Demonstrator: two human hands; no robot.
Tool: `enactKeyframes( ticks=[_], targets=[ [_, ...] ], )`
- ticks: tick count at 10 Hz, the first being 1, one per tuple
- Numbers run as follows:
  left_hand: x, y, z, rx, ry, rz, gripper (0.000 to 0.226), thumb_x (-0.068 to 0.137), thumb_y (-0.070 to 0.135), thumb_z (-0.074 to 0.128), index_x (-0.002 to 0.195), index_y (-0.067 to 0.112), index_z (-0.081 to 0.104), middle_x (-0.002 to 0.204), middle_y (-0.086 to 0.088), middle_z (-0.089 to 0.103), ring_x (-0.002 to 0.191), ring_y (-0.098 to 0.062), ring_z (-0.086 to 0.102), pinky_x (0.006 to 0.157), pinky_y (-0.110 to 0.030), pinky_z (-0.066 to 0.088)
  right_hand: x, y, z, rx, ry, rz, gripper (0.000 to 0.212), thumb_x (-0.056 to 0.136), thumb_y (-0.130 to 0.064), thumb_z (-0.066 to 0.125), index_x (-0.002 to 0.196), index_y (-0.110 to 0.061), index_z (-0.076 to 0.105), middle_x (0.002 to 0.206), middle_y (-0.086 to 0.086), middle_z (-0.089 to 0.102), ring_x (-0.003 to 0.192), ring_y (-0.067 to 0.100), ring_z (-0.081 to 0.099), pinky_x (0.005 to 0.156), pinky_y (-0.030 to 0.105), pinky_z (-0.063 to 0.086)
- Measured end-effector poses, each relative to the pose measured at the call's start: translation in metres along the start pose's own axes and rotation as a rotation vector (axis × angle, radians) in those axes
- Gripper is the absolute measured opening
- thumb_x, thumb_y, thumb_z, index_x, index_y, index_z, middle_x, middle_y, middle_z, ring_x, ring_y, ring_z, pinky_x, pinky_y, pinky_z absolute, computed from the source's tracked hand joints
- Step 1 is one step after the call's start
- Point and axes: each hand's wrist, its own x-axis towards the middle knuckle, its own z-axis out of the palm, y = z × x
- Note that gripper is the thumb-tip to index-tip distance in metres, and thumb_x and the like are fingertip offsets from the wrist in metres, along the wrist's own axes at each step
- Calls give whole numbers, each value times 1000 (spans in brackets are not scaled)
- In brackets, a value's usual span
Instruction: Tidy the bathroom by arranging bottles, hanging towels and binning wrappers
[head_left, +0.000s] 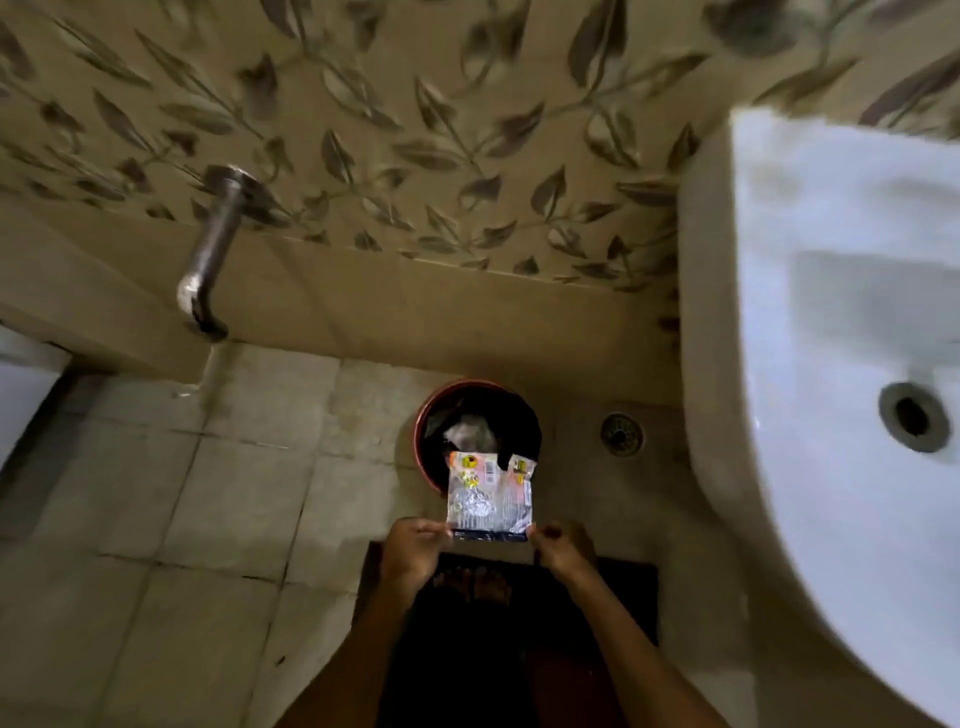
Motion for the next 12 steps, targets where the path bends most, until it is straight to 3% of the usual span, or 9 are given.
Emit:
enactKeyframes(
  ticks=[1, 2, 3, 5, 6, 7, 9, 11, 12],
  targets=[
    [61, -28, 31, 44, 53, -4, 11, 80, 3, 68, 88, -3, 73, 90, -17, 72, 76, -22, 65, 49, -5, 40, 63, 10, 18, 2, 49, 56, 18, 87, -19, 64, 85, -3, 74, 95, 21, 72, 81, 25, 64, 69, 32, 45],
    [115, -51, 59, 33, 88, -33, 11, 80, 4, 69, 89, 0, 73, 91, -18, 72, 85, -27, 69, 50, -7, 42, 117, 21, 34, 14, 70, 89, 21, 86, -14, 64, 100, -1, 72, 108, 20, 70, 98, 32, 65, 82, 36, 50],
    [159, -63, 80, -17, 114, -59, 11, 78, 3, 70, 88, 2, 73, 89, -17, 73, 82, -28, 70, 60, -15, 51, 163, 28, 48, 12, 109, 111, 21, 85, -15, 65, 103, -9, 72, 113, 14, 69, 105, 32, 63, 90, 35, 50],
    [224, -75, 95, -4, 80, -22, 16, 82, 7, 65, 97, 4, 72, 96, -15, 73, 85, -29, 70, 79, -33, 55, 230, 29, 63, -24, 118, 58, 21, 89, -16, 63, 105, -4, 71, 112, 16, 69, 105, 32, 63, 79, 27, 44],
    [247, -84, 100, 130, 22, 68, 21, 87, 11, 60, 104, 8, 70, 100, -13, 73, 87, -28, 70, 83, -38, 55, 253, 29, 73, -37, 130, 37, 21, 89, -16, 63, 104, -5, 72, 111, 17, 69, 104, 33, 63, 86, 34, 50],
    [260, -90, 103, 249, 5, 125, 26, 89, 16, 55, 112, 16, 68, 102, -9, 73, 89, -27, 69, 84, -39, 55, 269, 31, 83, -79, 126, 19, 18, 89, -20, 62, 101, -13, 73, 108, 16, 70, 98, 34, 65, 85, 42, 54],
    [264, -91, 105, 463, -26, 146, 36, 93, 13, 47, 128, 18, 54, 114, -16, 65, 106, -34, 60, 88, -39, 48, 285, 35, 97, -205, 164, 18, 30, 90, -24, 60, 118, -16, 65, 123, 13, 63, 113, 34, 58, 88, 35, 48],
    [254, -99, 97, 465, -46, 133, 50, 93, 13, 48, 141, 21, 38, 119, -17, 63, 99, -33, 62, 81, -38, 52, 276, 50, 94, -205, 79, 41, 39, 90, -25, 61, 127, -11, 57, 124, 15, 62, 115, 35, 56, 92, 42, 49],
    [246, -95, 92, 446, -37, 119, 49, 93, 15, 48, 141, 20, 38, 110, -16, 66, 90, -26, 63, 70, -28, 44, 265, 49, 91, -194, 53, 71, 41, 86, -33, 66, 122, -14, 60, 119, 12, 65, 112, 33, 58, 92, 42, 49]
  ],
)
